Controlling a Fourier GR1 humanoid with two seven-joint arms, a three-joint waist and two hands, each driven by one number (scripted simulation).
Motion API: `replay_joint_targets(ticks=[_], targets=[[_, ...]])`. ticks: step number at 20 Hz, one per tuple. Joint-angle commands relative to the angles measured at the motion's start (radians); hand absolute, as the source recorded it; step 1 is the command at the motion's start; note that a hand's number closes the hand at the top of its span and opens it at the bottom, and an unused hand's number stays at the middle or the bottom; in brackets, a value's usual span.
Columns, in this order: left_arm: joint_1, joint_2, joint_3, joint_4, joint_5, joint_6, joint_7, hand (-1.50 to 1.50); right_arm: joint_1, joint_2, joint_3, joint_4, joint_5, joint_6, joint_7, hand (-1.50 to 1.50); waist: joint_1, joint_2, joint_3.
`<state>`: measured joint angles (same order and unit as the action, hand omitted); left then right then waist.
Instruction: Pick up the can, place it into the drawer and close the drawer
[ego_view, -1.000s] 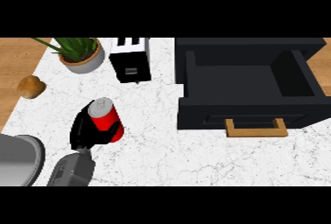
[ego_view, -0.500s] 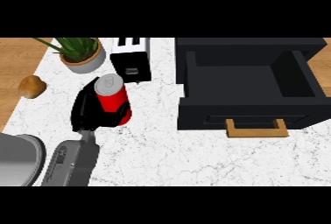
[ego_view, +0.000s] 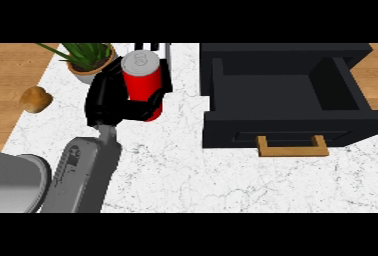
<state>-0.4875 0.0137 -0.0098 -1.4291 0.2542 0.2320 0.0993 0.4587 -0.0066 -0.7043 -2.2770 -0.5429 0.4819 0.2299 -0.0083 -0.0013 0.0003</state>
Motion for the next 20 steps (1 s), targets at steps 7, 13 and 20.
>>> replay_joint_targets(ticks=[7,13,20], targets=[[-0.239,-0.013,-0.094,0.111,-0.044,0.196,0.046,1.50,0.081,0.006,-0.006,-0.037,-0.076,0.022,-0.021,-1.50,-0.016,0.001,0.000],[-0.416,-0.014,-0.100,0.219,-0.020,0.267,0.078,1.50,-0.002,-0.042,0.000,-0.068,-0.089,-0.056,0.095,-1.50,-0.015,0.003,-0.001],[-0.525,-0.014,-0.122,0.293,0.029,0.293,0.123,1.50,-0.001,-0.030,-0.022,-0.002,-0.055,-0.002,0.028,-1.50,-0.009,0.001,0.000]])
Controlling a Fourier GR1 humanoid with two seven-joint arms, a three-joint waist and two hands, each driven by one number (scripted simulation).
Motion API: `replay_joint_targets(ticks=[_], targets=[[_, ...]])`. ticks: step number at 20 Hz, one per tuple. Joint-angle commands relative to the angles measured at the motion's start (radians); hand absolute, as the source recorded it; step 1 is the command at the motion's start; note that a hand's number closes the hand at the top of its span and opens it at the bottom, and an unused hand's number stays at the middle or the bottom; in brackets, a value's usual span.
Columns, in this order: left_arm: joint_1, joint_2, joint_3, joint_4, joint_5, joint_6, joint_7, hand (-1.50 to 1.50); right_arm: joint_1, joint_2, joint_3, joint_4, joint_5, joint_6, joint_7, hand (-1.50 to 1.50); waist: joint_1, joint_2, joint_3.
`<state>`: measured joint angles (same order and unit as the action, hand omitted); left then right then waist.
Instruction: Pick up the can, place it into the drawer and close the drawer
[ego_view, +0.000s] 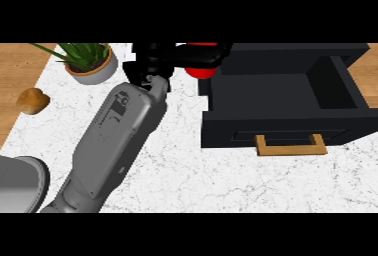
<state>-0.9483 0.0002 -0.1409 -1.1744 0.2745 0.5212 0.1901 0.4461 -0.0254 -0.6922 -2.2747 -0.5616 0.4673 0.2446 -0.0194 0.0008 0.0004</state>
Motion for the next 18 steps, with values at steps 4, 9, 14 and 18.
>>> replay_joint_targets(ticks=[4,9,14,18], targets=[[-0.154,0.000,-0.001,0.193,0.065,0.023,-0.068,1.50,-0.037,0.001,0.012,-0.031,0.010,-0.036,0.048,-1.50,-0.003,0.002,0.000],[-0.270,0.000,-0.047,0.294,0.136,0.074,-0.081,1.50,-0.019,-0.051,-0.038,-0.023,-0.078,-0.027,0.072,-1.50,-0.015,0.002,0.000],[-0.340,0.000,-0.104,0.418,0.230,0.092,-0.135,1.50,-0.071,-0.033,-0.003,0.000,-0.002,-0.036,0.054,-1.50,-0.019,0.005,0.000],[-0.397,0.000,-0.172,0.457,0.311,0.129,-0.158,1.50,-0.030,0.015,0.029,-0.072,0.012,-0.016,0.055,-1.50,-0.036,0.005,0.000]])
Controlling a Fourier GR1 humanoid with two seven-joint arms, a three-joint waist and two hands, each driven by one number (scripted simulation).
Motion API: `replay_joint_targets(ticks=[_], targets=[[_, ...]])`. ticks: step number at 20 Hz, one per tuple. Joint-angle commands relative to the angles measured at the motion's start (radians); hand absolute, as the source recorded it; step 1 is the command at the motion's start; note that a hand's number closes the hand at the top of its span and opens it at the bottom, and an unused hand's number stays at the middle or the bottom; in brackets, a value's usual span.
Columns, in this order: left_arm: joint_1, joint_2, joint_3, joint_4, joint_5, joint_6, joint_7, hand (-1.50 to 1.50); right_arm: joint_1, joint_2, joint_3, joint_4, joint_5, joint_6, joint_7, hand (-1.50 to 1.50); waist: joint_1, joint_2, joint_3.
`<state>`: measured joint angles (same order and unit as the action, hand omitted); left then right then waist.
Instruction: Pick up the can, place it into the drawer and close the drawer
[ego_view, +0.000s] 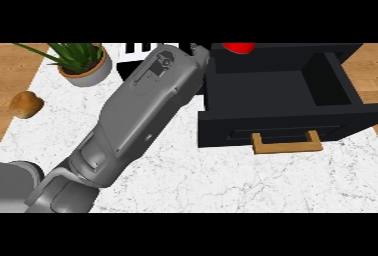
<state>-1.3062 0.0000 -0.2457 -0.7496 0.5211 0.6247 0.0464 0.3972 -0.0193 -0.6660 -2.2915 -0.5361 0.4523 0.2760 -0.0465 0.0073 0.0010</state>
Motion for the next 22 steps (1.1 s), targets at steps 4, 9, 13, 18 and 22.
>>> replay_joint_targets(ticks=[4,9,13,18,22], targets=[[-0.078,0.000,-0.097,0.104,0.124,0.042,-0.052,1.50,-0.025,-0.026,-0.013,-0.011,-0.025,-0.019,0.040,-1.50,-0.008,0.001,0.000],[-0.071,0.000,-0.130,0.193,0.199,0.008,-0.118,1.50,-0.049,-0.013,0.009,-0.041,-0.016,-0.048,0.064,-1.50,-0.022,0.007,0.000],[-0.079,0.000,-0.247,0.174,0.288,0.104,-0.083,1.50,-0.063,-0.035,-0.005,0.060,-0.004,0.011,0.011,-1.50,-0.042,0.007,0.002],[-0.064,0.000,-0.311,0.202,0.308,0.104,-0.124,1.50,-0.078,-0.015,0.010,-0.019,0.012,-0.040,0.049,-1.50,-0.033,0.006,0.001],[-0.101,0.000,-0.304,0.286,0.328,0.098,-0.127,-1.50,-0.052,-0.020,-0.005,0.007,-0.016,0.000,0.035,-1.50,-0.038,0.009,0.001]])
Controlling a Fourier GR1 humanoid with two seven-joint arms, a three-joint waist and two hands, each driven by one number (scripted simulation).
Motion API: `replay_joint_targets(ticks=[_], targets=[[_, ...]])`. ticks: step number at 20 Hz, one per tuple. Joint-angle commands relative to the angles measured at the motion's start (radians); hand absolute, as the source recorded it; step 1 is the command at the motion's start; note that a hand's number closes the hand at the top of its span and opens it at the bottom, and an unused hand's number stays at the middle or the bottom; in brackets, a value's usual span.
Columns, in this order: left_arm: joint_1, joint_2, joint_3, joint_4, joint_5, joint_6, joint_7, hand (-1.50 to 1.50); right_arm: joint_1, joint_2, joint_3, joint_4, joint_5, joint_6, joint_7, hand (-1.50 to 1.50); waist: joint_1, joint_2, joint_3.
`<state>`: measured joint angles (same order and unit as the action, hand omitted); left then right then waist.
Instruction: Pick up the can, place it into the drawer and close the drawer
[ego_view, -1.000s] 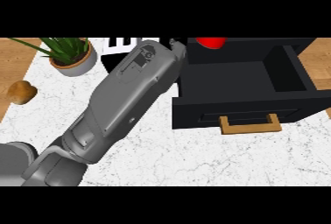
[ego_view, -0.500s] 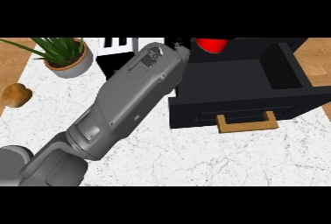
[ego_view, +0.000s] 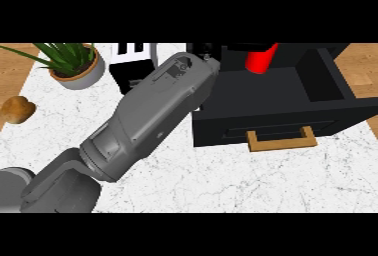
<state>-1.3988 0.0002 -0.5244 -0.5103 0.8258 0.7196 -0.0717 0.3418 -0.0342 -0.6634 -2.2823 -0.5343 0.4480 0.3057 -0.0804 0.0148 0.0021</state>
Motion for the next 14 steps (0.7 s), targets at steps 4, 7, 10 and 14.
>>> replay_joint_targets(ticks=[4,7,10,14], targets=[[-0.006,0.000,-0.049,0.054,0.061,0.051,-0.048,-1.50,-0.011,-0.007,0.008,-0.053,-0.014,-0.030,0.046,-1.50,-0.018,0.007,0.000],[0.044,0.000,-0.042,0.073,0.084,0.012,-0.099,-1.50,-0.006,0.031,0.036,-0.027,0.026,-0.006,0.019,-1.50,-0.004,0.006,0.000],[-0.010,0.000,-0.107,0.027,0.116,0.112,-0.032,-1.50,-0.007,0.021,0.020,-0.031,0.020,-0.005,0.016,-1.50,-0.015,0.001,0.000],[0.031,0.000,-0.109,0.015,0.157,0.101,-0.117,-1.50,-0.059,-0.018,0.007,-0.005,-0.006,-0.042,0.042,-1.50,-0.015,0.005,0.000]])
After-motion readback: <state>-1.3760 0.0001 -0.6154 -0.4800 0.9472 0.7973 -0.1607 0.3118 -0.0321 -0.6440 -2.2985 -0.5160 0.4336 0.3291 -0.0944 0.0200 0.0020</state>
